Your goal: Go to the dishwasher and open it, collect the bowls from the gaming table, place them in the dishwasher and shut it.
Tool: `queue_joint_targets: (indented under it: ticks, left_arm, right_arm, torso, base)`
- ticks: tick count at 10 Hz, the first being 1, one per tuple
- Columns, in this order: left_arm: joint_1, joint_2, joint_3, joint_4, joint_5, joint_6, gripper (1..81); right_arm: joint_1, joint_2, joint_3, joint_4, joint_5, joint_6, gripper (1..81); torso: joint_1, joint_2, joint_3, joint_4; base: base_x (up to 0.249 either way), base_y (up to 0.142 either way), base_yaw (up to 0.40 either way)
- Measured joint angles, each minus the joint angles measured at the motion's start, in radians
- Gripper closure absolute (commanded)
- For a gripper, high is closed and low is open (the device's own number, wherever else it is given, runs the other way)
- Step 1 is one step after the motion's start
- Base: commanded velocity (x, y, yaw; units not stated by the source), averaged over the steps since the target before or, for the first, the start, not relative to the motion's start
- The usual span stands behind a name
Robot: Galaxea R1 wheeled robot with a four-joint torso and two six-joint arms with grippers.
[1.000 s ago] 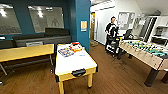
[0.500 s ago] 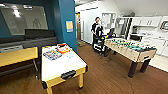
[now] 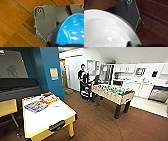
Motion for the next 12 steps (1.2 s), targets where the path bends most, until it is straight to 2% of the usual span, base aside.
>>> queue_joint_targets:
  ticks: [12]
  left_arm:
    - [0.003, 0.002, 0.000, 0.001, 0.000, 0.000, 81.1]
  right_arm:
    - [0.000, -0.001, -0.002, 0.000, 0.000, 0.000, 81.1]
  torso:
    - [0.000, 0.000, 0.000, 0.000]
  base:
    - [0.000, 0.000, -0.396]
